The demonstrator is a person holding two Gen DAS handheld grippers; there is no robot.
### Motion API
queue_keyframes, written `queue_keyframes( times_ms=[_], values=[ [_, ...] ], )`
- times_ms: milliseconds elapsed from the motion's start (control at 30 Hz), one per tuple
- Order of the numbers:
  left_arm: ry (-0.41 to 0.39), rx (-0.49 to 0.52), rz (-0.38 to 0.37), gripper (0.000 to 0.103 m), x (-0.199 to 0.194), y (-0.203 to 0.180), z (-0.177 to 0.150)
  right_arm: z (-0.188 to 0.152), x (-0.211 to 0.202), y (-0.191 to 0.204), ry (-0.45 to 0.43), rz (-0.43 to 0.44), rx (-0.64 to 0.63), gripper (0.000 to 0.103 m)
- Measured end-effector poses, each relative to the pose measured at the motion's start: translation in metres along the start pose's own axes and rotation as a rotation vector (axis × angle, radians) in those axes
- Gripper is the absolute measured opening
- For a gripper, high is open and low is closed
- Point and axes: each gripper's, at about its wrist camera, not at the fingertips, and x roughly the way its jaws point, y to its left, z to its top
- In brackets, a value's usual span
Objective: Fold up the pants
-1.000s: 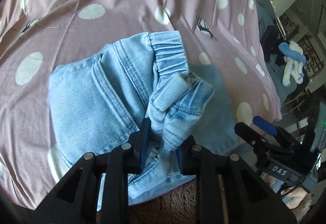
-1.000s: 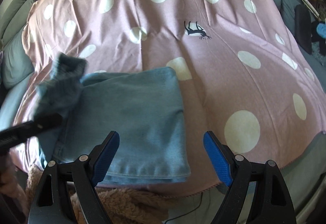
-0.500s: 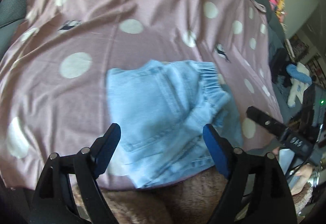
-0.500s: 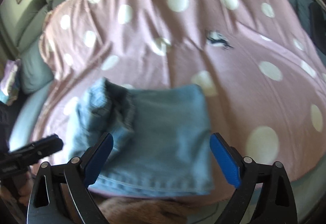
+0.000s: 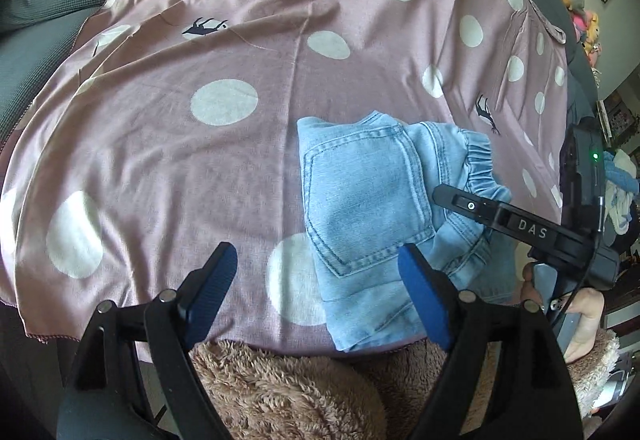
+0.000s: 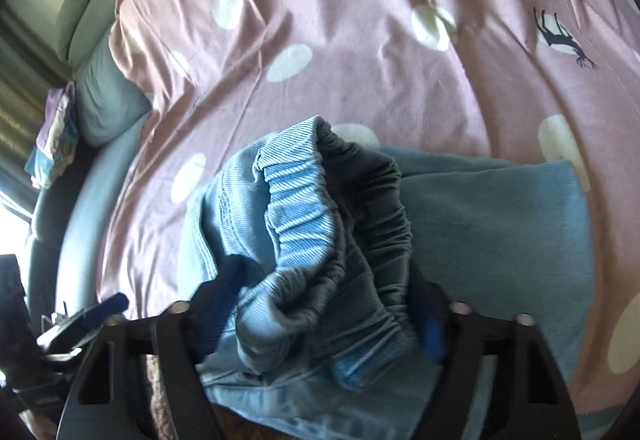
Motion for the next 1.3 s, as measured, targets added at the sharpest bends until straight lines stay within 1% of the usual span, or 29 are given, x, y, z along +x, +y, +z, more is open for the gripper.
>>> queue_keyframes(
  times_ms=[67,133,267,400,500,567,600,667,733,800,833,867,900,933,967,1033,1100,1133,1167,1200,1267,1300],
  values=[
    [-0.003,-0.002,-0.003,0.083,0.001,0.001,0.001,-0.002,-0.01,0.001,-0.028,0.021,-0.004,0.046],
    [-0.004,0.0,-0.013,0.082,0.001,0.001,0.003,-0.004,-0.026,0.006,-0.059,0.027,-0.035,0.039],
    [-0.012,0.014,-0.045,0.082,0.001,-0.005,0.008,-0.012,-0.073,0.008,-0.173,0.0,-0.06,0.037],
    [-0.004,0.04,-0.06,0.081,0.007,-0.017,0.014,-0.02,-0.108,-0.019,-0.236,-0.05,-0.021,0.037],
    [0.007,0.073,-0.08,0.08,0.017,-0.028,0.017,-0.028,-0.111,-0.047,-0.229,-0.096,0.027,0.037],
    [0.028,0.087,-0.096,0.071,0.026,-0.036,0.019,-0.035,-0.101,-0.065,-0.188,-0.095,0.07,0.037],
    [0.042,0.092,-0.11,0.069,0.033,-0.04,0.02,-0.04,-0.091,-0.073,-0.162,-0.111,0.085,0.037],
    [0.067,0.111,-0.122,0.062,0.046,-0.047,0.022,-0.048,-0.077,-0.08,-0.135,-0.156,0.095,0.037],
    [0.106,0.118,-0.112,0.061,0.062,-0.051,0.022,-0.052,-0.067,-0.085,-0.133,-0.155,0.124,0.037],
    [0.156,0.111,-0.108,0.061,0.078,-0.05,0.019,-0.053,-0.067,-0.091,-0.142,-0.143,0.154,0.039],
    [0.175,0.104,-0.113,0.061,0.084,-0.049,0.016,-0.053,-0.068,-0.092,-0.141,-0.147,0.161,0.045],
    [0.171,0.097,-0.115,0.062,0.086,-0.048,0.015,-0.053,-0.068,-0.093,-0.138,-0.168,0.161,0.055],
    [0.154,0.102,-0.121,0.063,0.084,-0.048,0.014,-0.054,-0.069,-0.092,-0.139,-0.194,0.156,0.06],
    [0.153,0.105,-0.13,0.064,0.082,-0.048,0.013,-0.055,-0.071,-0.093,-0.141,-0.207,0.152,0.068],
    [0.16,0.099,-0.137,0.064,0.082,-0.046,0.013,-0.056,-0.072,-0.094,-0.144,-0.215,0.148,0.071],
    [0.167,0.079,-0.167,0.064,0.079,-0.043,0.01,-0.059,-0.075,-0.101,-0.145,-0.203,0.169,0.076],
    [0.182,0.069,-0.203,0.065,0.077,-0.042,0.007,-0.061,-0.077,-0.111,-0.139,-0.174,0.201,0.078],
    [0.185,0.066,-0.217,0.066,0.076,-0.042,0.005,-0.062,-0.077,-0.114,-0.14,-0.174,0.211,0.08],
    [0.187,0.07,-0.228,0.066,0.076,-0.044,0.003,-0.063,-0.078,-0.117,-0.142,-0.173,0.216,0.086],
    [0.197,0.079,-0.241,0.067,0.076,-0.046,0.002,-0.064,-0.076,-0.12,-0.136,-0.171,0.217,0.088],
    [0.205,0.097,-0.254,0.068,0.078,-0.053,0.0,-0.064,-0.072,-0.124,-0.135,-0.131,0.231,0.089],
    [0.214,0.106,-0.268,0.068,0.08,-0.057,0.0,-0.064,-0.068,-0.128,-0.128,-0.088,0.249,0.089]
  ],
)
